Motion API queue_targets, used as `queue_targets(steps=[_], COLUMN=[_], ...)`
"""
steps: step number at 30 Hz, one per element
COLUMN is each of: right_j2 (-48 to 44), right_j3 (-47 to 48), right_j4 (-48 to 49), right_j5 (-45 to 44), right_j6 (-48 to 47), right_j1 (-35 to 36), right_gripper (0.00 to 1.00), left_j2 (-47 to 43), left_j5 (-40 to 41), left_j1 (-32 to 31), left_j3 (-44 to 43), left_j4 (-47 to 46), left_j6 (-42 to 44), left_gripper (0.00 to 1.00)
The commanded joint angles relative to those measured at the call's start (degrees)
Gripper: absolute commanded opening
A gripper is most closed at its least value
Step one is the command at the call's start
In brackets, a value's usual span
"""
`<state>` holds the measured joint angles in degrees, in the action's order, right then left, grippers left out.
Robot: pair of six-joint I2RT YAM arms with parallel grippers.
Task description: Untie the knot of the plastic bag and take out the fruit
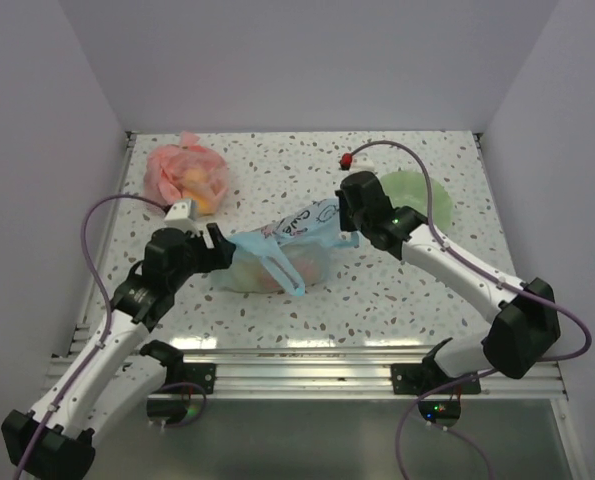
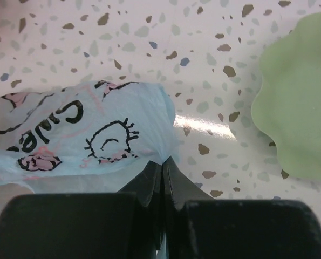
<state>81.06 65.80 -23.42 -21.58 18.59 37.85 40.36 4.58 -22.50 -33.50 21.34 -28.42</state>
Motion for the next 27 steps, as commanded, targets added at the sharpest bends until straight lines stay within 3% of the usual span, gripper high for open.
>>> queue_targets(steps=[1,3,9,17,27], right_j2=[-1.96,-1.78,-1.60,-2.13,-2.48], right_j3=[6.08,8.63,11.98,15.40,15.59], right_j4=[-2.41,-4.08,-5.76,-6.90,-7.17], right_j5=[5.41,5.85,5.68,6.38,6.91], right_j6=[-4.43,-5.67,-7.34,-9.01,-9.27], right_j1=[1.26,2.41,5.39,5.84,5.92], right_gripper=[0.00,0.00,0.00,0.00,0.00], left_j2=[1.73,5.76,13.50,21.51,26.26], left_j5=[1.40,-0.43,-9.93,-2.29,4.39], left_j1=[0.44,0.44,-0.43,-14.48,-16.35], left_j3=[-10.43,-18.76,-29.15,-31.28,-26.54], left_j4=[1.05,3.87,5.64,4.15,4.32], left_j6=[3.37,6.26,8.91,13.83,16.56], left_gripper=[0.87,1.00,1.00,1.00,1.00])
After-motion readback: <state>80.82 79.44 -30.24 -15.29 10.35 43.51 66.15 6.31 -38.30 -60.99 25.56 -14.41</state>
